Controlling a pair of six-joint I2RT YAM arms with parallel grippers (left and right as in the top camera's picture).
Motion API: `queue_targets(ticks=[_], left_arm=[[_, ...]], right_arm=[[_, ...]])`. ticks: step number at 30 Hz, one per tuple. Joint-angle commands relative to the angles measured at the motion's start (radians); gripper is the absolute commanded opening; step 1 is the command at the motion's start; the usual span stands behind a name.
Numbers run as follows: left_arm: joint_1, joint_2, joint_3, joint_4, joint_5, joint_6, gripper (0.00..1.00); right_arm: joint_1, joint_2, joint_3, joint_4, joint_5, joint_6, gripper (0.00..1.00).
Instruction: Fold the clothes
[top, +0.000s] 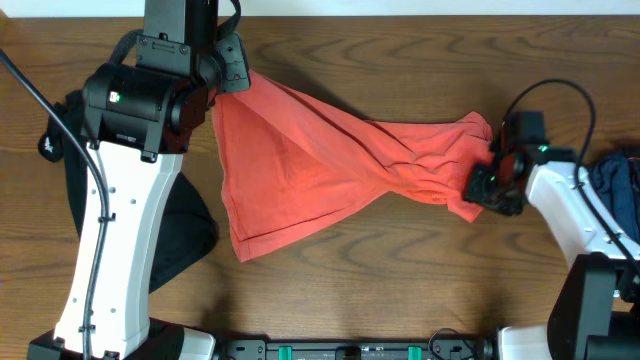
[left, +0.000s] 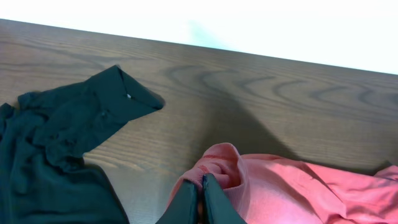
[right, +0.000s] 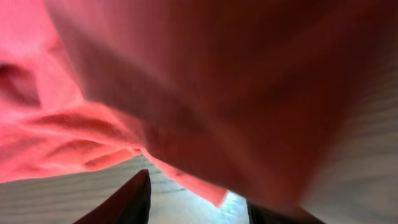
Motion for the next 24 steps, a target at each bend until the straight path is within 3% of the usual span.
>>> queue_targets(ticks=[1, 7, 11, 13, 15, 16, 20, 24], left_arm=[[0.002, -0.013, 0.024, -0.003, -0.025, 0.009, 0.06], [0.002, -0.013, 0.021, -0.018, -0.024, 0.009, 0.06], [0.002, -0.013, 0.019, -0.029, -0.025, 0.009, 0.06], [0.002, -0.013, 0.018, -0.029, -0.025, 0.009, 0.06], [0.002, -0.013, 0.018, -0.031, -0.025, 0.009, 0.06], [0.002, -0.013, 0.018, -0.032, -0.025, 0.009, 0.06], [0.002, -0.013, 0.018, -0.037, -0.025, 0.010, 0.06], [0.009, -0.013, 0.018, -0.052, -0.051, 0.010, 0.06]], right_arm=[[0.014, -0.007, -0.079, 0.070, -0.021, 0.006, 0.49], [0.018, -0.007, -0.163, 0.233, -0.023, -0.032, 0.50], [0.023, -0.007, -0.180, 0.269, -0.035, -0.032, 0.43], [0.038, -0.007, -0.186, 0.274, -0.034, -0.032, 0.31], [0.054, -0.007, -0.191, 0.285, -0.034, -0.032, 0.09], [0.062, -0.007, -0.193, 0.294, -0.033, -0.034, 0.03], [0.079, -0.014, -0.181, 0.319, -0.039, -0.026, 0.01], [0.063, -0.079, -0.058, 0.216, -0.076, -0.027, 0.01]])
